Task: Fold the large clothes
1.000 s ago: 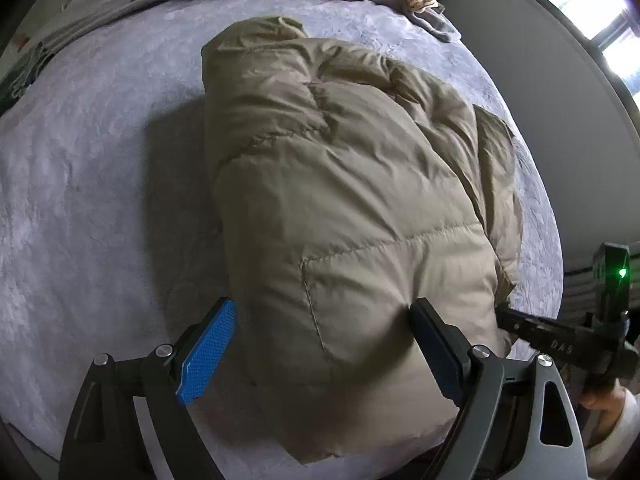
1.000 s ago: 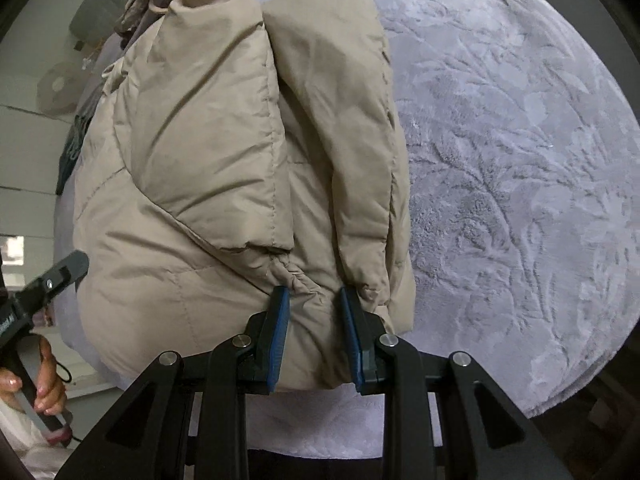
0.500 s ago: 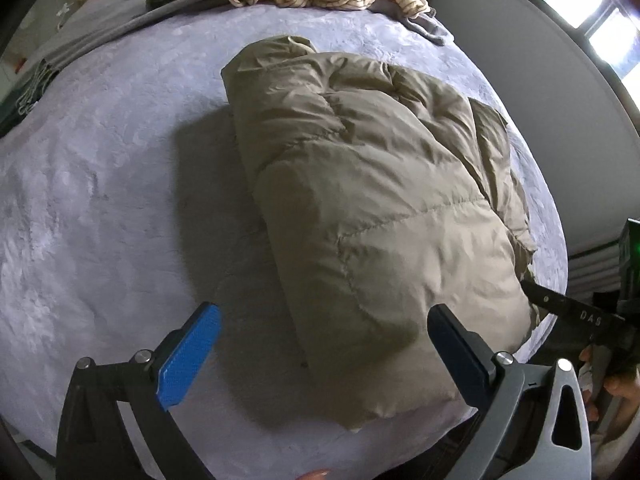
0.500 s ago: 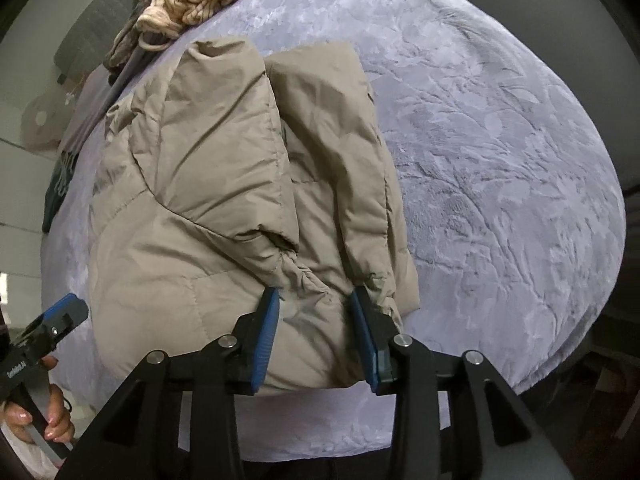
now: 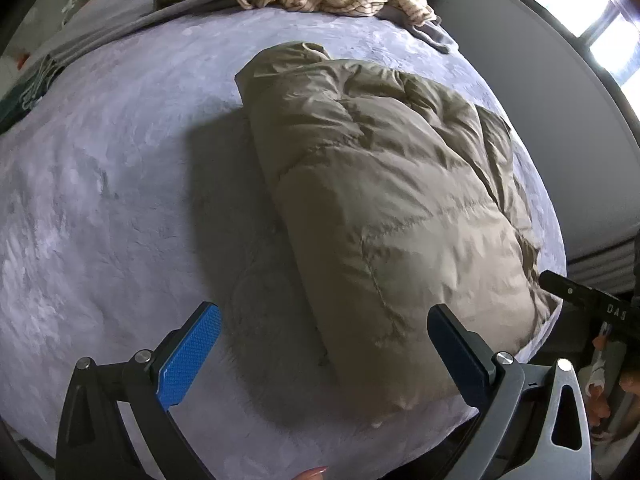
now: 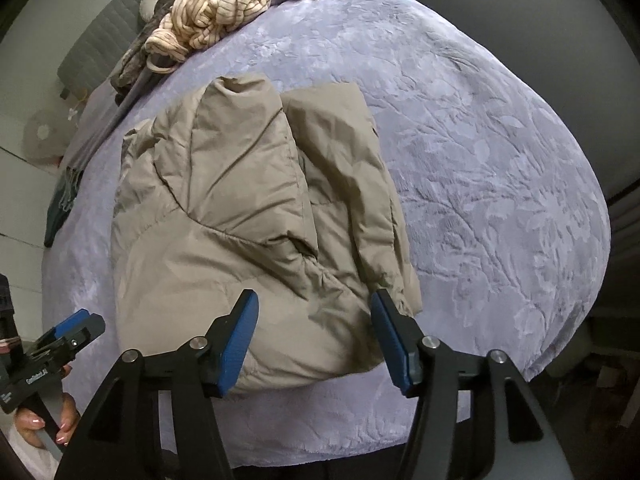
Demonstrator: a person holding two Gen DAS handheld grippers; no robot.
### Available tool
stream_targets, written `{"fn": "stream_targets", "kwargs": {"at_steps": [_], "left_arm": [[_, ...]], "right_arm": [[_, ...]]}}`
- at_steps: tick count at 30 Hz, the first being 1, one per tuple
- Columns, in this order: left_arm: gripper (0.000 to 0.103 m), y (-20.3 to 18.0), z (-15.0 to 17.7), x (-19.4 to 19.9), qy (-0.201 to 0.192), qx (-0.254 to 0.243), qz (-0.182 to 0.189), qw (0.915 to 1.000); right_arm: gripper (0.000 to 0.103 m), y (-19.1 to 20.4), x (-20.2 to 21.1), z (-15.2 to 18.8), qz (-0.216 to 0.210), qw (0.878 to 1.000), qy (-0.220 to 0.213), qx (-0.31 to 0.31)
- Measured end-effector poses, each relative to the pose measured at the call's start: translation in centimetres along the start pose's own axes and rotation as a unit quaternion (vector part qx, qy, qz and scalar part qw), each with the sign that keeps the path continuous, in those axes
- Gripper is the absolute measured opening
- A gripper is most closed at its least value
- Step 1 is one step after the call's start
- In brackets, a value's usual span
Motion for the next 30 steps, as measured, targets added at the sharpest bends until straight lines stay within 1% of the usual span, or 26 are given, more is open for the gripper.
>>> {"fn": "stream_targets", "kwargs": {"at_steps": [2, 3, 4, 5, 8, 12, 16, 17, 19, 22, 24, 25, 28, 29, 30], "left_arm": [[0.103, 0.1, -0.6, -0.2, 0.0, 0.009, 0.002, 1.0], [0.103, 0.2, -1.0, -0.3, -0.002, 0.015, 0.003, 0.9999], [0.103, 0.2, -1.2, -0.3, -0.002, 0.021, 0.004, 0.9998], [0.103, 0.3, -1.7, -0.4, -0.002, 0.029, 0.009, 0.9995], [0.103, 0.6, -2.7, -1.3, 0.006, 0.058, 0.031, 0.9978], [0.103, 0.9, -3.7, -3.3, 0.022, 0.094, 0.056, 0.9937], [0.103, 1.1, -4.1, -5.0, 0.033, 0.124, 0.078, 0.9886], [0.103, 1.1, -4.3, -5.5, 0.036, 0.134, 0.092, 0.9861], [0.103, 1.0, -4.5, -5.9, 0.038, 0.142, 0.105, 0.9836], [0.103, 0.7, -4.9, -6.9, 0.043, 0.154, 0.135, 0.9779], [0.103, 0.7, -5.1, -7.3, 0.046, 0.161, 0.152, 0.9741], [0.103, 0.7, -5.3, -7.7, 0.049, 0.167, 0.165, 0.9708], [0.103, 0.8, -5.5, -8.5, 0.056, 0.179, 0.186, 0.9644], [0.103, 0.9, -5.6, -8.7, 0.058, 0.182, 0.19, 0.9631], [0.103, 0.9, -5.6, -8.9, 0.058, 0.184, 0.193, 0.9622]], "right_arm": [[0.065, -0.1, -0.1, -0.8, -0.005, 1.0, 0.004, 0.006], [0.068, -0.1, -0.2, -1.2, -0.013, 1.0, 0.005, 0.009], [0.081, 0.0, -0.4, -1.6, -0.021, 1.0, 0.005, 0.012], [0.084, 0.0, -0.4, -2.3, -0.035, 0.999, 0.003, 0.016], [0.084, -0.1, -1.0, -4.1, -0.049, 0.998, 0.008, 0.027], [0.086, -1.0, -2.5, -6.6, -0.077, 0.996, 0.026, 0.031], [0.087, -2.8, -4.9, -8.6, -0.12, 0.991, 0.05, 0.003], [0.088, -3.3, -5.5, -8.9, -0.13, 0.99, 0.056, -0.007], [0.088, -4.2, -6.8, -9.5, -0.15, 0.986, 0.065, -0.027], [0.088, -5.2, -8.8, -10.1, -0.179, 0.978, 0.082, -0.064], [0.088, -5.5, -10.0, -10.4, -0.207, 0.97, 0.089, -0.088], [0.088, -5.5, -10.4, -10.3, -0.219, 0.966, 0.091, -0.099], [0.088, -5.4, -12.2, -10.1, -0.263, 0.948, 0.111, -0.142], [0.088, -5.3, -12.7, -10.1, -0.273, 0.943, 0.116, -0.152], [0.089, -5.1, -13.1, -10.1, -0.291, 0.935, 0.12, -0.166]]}}
Point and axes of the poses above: each gripper's, at about its wrist camera, not at the fingertips, and x roughly against the way its jaws point, y to its left, z to its underside, the point moved 9 cm from there along -x, roughly the way its jaws point, and after that the axes turned 1 degree about -y, right-handed, at the moved point
